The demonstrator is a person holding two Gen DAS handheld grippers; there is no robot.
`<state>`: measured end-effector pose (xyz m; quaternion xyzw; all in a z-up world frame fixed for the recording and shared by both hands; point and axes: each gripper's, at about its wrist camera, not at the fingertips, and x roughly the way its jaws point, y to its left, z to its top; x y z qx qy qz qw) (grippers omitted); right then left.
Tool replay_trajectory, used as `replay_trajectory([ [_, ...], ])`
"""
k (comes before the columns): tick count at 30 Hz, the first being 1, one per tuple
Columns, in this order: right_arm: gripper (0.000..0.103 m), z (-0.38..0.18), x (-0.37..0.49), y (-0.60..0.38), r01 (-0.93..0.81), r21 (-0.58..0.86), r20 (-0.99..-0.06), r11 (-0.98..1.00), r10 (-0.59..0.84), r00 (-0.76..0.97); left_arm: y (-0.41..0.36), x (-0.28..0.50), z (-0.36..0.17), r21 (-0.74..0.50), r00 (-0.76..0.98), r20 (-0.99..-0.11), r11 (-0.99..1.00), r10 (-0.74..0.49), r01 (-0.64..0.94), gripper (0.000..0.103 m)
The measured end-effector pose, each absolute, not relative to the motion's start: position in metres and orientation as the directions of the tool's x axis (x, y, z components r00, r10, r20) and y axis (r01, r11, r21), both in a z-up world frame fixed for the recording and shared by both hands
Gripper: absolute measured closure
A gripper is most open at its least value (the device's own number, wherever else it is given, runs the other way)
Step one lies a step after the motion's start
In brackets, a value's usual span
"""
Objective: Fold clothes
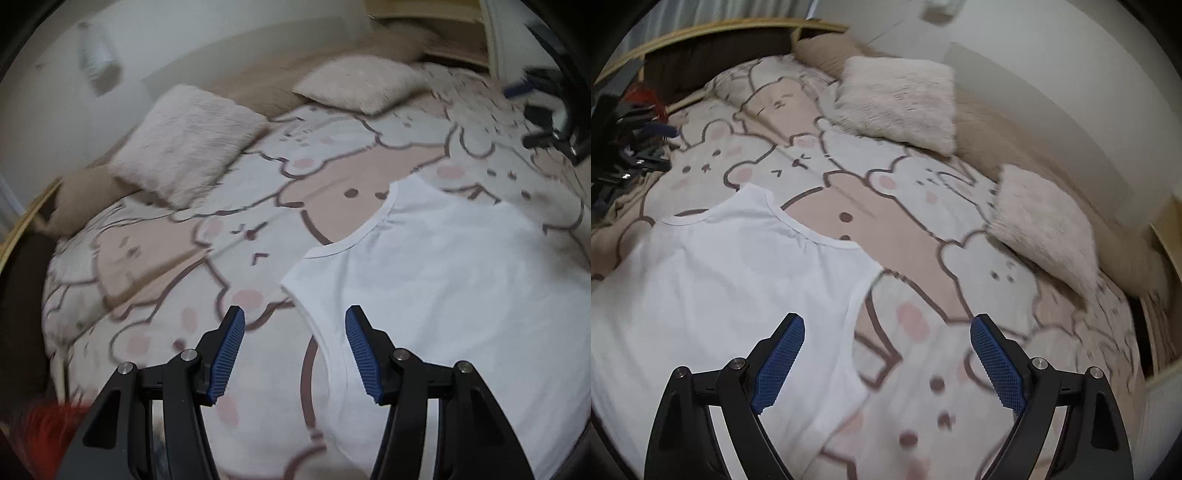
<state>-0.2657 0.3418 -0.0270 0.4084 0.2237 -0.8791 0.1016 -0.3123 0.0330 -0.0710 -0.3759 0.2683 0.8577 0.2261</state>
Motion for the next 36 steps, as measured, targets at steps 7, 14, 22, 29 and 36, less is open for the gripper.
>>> replay_trajectory([
  [7, 0.049, -0.078, -0.351, 0.332, 0.416, -0.246, -0.837, -0.875, -0.025, -0.547, 0.044, -0.379, -0.123, 0.156, -0.477, -0.84, -0.728, 0.258, -0.667, 0.051],
  [14, 0.049, -0.122, -0.407, 0.329, 0.462, -0.191, -0.885, -0.866, -0.052, -0.463, 0.05, -0.416, -0.157, 0.037, -0.378, -0.871, -0.724, 0.314, -0.688, 0.051],
  [22, 0.049, -0.168, -0.443, 0.324, 0.509, -0.154, -0.939, -0.847, -0.035, -0.342, 0.06, -0.44, -0.188, 0.065, -0.351, -0.896, -0.701, 0.272, -0.711, 0.046],
  [29, 0.049, -0.177, -0.452, 0.332, 0.52, -0.062, -0.953, -0.852, -0.105, -0.285, 0.053, -0.458, -0.197, -0.02, -0.29, -0.909, -0.725, 0.3, -0.688, 0.03],
  [36, 0.077, -0.175, -0.434, 0.319, 0.524, -0.091, -0.939, -0.847, -0.102, -0.328, 0.055, -0.452, -0.191, -0.122, -0.255, -0.893, -0.745, 0.371, -0.656, 0.09],
])
